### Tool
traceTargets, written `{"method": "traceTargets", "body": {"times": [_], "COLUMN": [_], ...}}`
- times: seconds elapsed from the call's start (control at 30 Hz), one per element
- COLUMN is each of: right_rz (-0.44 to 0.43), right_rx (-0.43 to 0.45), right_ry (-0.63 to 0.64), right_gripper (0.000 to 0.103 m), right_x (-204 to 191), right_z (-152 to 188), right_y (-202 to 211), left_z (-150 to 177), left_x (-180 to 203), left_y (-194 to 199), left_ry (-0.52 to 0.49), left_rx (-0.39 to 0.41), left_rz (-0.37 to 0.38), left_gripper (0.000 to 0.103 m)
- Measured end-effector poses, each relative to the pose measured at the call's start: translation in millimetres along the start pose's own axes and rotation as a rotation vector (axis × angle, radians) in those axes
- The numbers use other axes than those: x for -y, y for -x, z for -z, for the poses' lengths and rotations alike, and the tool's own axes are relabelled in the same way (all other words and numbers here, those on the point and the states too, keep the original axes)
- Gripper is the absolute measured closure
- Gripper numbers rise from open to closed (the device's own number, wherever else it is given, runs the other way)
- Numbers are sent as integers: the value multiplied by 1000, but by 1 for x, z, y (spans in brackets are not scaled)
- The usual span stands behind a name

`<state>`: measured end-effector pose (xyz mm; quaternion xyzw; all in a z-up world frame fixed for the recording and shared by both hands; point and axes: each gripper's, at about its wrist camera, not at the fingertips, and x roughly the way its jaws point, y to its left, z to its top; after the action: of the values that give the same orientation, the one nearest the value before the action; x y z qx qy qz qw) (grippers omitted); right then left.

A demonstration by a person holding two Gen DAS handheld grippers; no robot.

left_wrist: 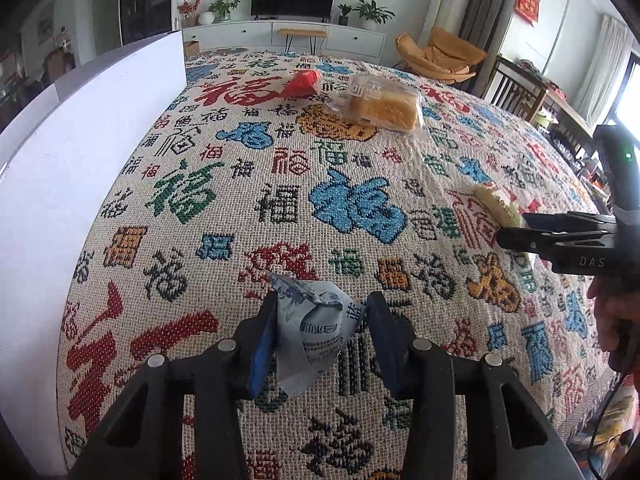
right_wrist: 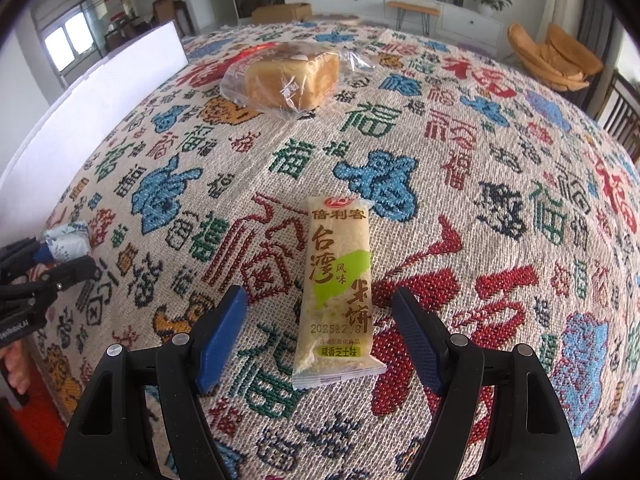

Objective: Organize snacks
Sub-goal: 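Drop the silver-blue snack into the white box with the left gripper while the right drops the rice cake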

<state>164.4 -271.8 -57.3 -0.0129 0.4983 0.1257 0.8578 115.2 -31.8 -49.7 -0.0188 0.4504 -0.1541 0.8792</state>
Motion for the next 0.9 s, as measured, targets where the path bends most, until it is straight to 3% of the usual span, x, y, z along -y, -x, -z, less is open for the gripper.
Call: {"method": "traceTargets", "body": {"times": [0.07, 0.17, 0.2, 0.23, 0.27, 0.37, 0.47, 0.63, 0.73, 0.87, 0.9], "right_rz": [-22, 11, 29, 60, 83, 23, -87, -333, -460, -542, -562], "right_rx": [-20, -79, -75, -80, -80, -80, -5, 125, 159, 186, 183], "right_ry": [-36, -24, -15, -3, 12, -19, -61, 14, 104, 207, 218], "right_gripper": [26, 30, 45, 71, 71, 71, 71, 71, 71, 71, 70], "right_x": [5, 6, 5, 4, 3, 4, -13, -109, -187, -283, -302], "right_z": [-6, -9, -9, -8, -8, -14, -31, -84, -110, -138, -145], "right_y": [1, -6, -5, -5, -3, 5, 32, 75, 86, 76, 70], "left_z": [-1, -4, -5, -6, -7, -9, -13, -29, -36, -39, -38], "left_x": [-2, -7, -9, -14, -20, -43, -70, -134, -179, -235, -248], "left_y": [12, 37, 46, 55, 64, 94, 130, 184, 194, 187, 184], "left_ry": [22, 44, 55, 73, 99, 187, 263, 364, 393, 432, 449], "left_rx": [28, 69, 83, 97, 110, 148, 207, 292, 272, 228, 217], "left_rz": [26, 50, 56, 63, 71, 95, 94, -3, -120, -272, -318], "left_gripper": [60, 60, 60, 60, 60, 60, 60, 60, 60, 58, 53]}}
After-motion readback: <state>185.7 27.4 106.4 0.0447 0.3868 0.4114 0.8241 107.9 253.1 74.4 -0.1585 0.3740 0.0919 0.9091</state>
